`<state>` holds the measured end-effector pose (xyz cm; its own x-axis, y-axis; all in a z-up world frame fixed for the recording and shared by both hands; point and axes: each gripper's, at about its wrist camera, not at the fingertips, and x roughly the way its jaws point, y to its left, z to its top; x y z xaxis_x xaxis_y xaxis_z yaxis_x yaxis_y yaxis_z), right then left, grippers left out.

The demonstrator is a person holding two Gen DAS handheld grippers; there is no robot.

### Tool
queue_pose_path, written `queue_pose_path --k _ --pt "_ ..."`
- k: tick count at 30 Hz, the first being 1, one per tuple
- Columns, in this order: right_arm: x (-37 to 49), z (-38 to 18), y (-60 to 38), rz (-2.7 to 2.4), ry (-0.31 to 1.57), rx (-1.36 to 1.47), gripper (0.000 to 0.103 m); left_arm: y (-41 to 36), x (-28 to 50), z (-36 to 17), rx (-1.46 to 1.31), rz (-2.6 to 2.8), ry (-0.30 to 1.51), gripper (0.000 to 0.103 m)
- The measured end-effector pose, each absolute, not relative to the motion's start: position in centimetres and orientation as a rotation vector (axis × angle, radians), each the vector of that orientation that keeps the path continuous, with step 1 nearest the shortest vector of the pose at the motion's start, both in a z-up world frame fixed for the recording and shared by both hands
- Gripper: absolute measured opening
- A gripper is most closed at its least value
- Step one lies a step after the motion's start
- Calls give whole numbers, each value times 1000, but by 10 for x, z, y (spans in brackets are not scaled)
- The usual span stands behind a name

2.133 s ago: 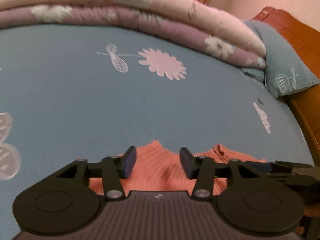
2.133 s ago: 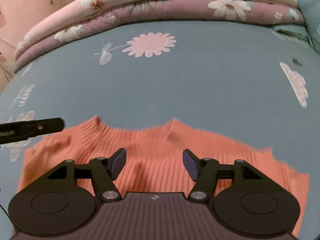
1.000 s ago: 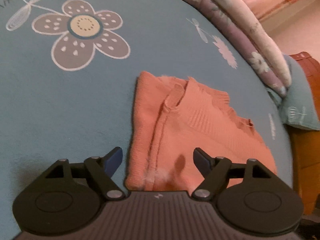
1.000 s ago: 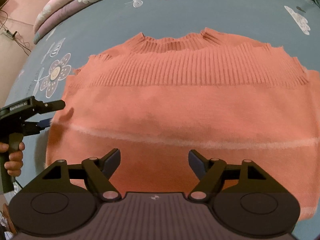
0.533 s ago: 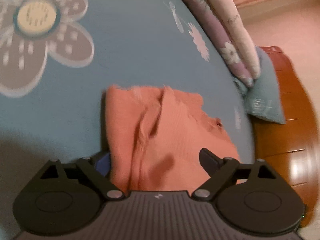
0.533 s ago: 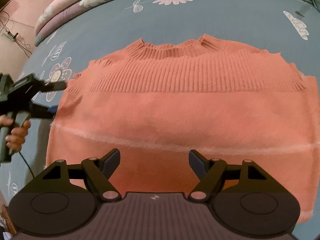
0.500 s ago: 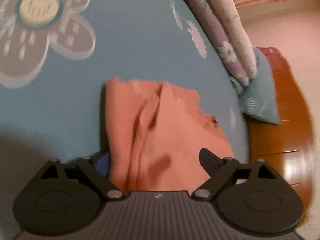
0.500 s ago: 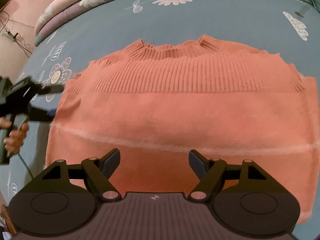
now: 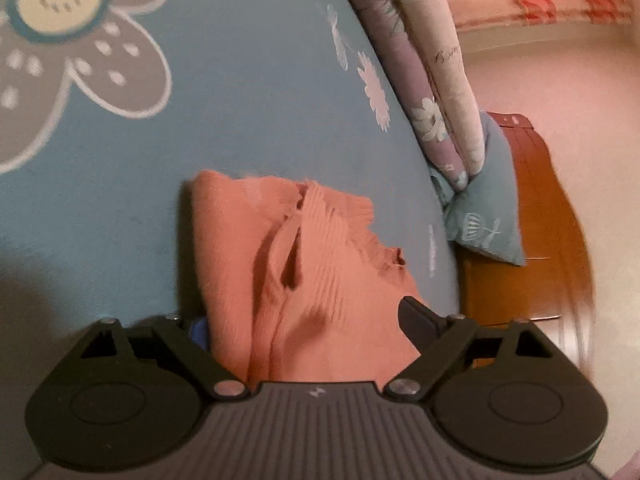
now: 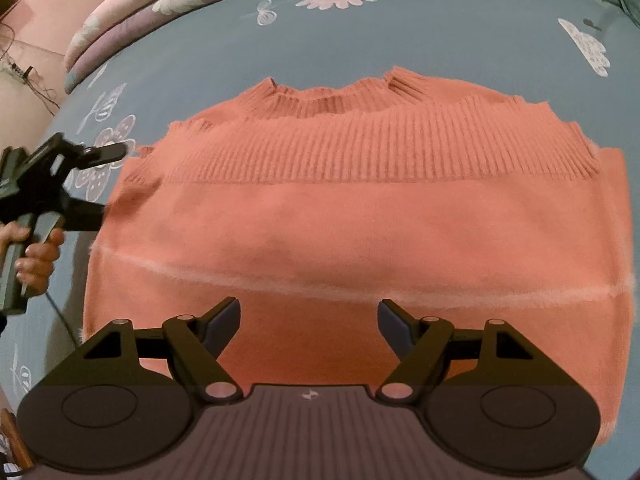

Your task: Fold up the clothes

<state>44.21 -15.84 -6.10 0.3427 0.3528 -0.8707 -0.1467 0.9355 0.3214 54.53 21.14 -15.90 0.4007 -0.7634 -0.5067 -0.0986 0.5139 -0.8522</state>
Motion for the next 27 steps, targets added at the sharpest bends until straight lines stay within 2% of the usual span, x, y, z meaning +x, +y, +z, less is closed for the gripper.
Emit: queue_pose_path --k 11,15,17,19,20,21,27 --pt "444 -59 -155 336 1167 189 80 205 511 -159 -999 -616 1157 89" --pt "445 -61 -156 333 1169 188 80 204 524 -158 -941 -579 1143 78" --pt "445 -62 -157 330 1170 183 80 206 528 -162 -926 -559 1165 65" --pt "445 -61 -157 334 1168 184 80 205 529 -159 -865 -546 1193 42" --pt "445 -61 -157 337 1167 184 80 205 530 -158 -832 -540 1207 38" --pt "446 -61 -157 338 1167 183 80 205 530 -157 -814 -532 1221 29" --pt "444 -61 -154 349 1162 188 80 196 537 -149 -691 -532 1266 24"
